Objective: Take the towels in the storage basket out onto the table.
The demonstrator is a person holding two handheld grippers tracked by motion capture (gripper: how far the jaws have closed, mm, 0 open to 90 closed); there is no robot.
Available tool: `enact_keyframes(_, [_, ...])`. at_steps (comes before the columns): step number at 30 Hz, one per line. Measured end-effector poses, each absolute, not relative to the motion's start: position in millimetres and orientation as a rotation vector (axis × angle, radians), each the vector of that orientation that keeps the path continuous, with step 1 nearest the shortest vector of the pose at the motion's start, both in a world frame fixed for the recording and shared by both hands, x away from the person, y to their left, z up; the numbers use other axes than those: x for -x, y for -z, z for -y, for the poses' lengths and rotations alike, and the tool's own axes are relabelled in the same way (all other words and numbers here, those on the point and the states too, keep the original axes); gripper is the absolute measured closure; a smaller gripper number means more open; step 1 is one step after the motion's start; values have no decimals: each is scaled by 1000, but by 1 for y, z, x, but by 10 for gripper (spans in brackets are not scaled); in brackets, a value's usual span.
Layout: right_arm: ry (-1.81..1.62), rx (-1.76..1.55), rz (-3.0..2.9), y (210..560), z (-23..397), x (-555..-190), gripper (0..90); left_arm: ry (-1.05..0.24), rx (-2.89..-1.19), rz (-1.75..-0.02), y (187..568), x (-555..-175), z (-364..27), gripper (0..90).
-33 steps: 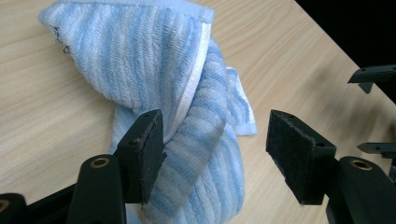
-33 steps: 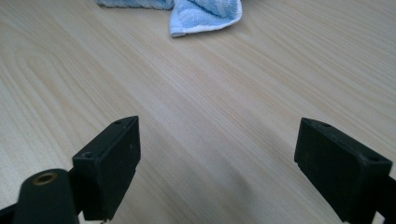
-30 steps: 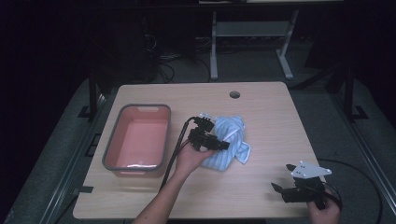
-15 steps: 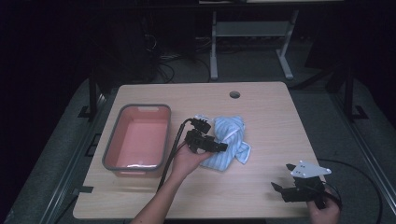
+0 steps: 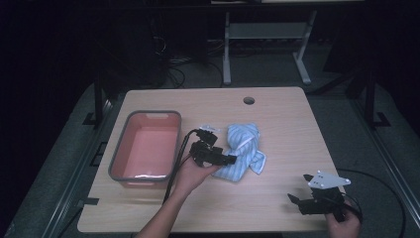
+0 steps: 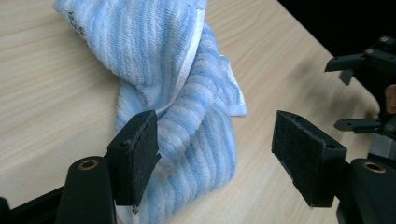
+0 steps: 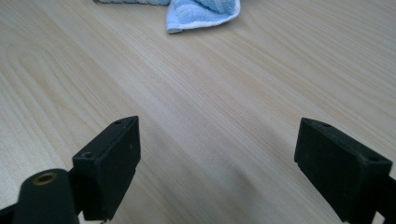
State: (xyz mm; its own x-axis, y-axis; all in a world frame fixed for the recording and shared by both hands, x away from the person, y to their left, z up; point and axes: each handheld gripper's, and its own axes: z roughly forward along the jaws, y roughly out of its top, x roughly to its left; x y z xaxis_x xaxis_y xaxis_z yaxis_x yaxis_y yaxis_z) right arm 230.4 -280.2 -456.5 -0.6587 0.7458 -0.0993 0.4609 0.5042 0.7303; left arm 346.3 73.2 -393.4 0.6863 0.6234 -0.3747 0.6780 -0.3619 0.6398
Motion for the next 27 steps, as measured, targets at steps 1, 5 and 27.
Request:
enact_keyframes(1, [-964, -998, -2347, 457, 280, -230, 139, 85, -2082, -996, 393, -346, -73, 313])
enact_keyframes(5, [-958, -1004, -2344, 457, 281, -230, 139, 89, -2076, -981, 395, -338, -77, 312])
enact_keyframes(27, [-958, -1007, -2345, 458, 281, -230, 139, 86, -2052, -927, 398, -301, -102, 305])
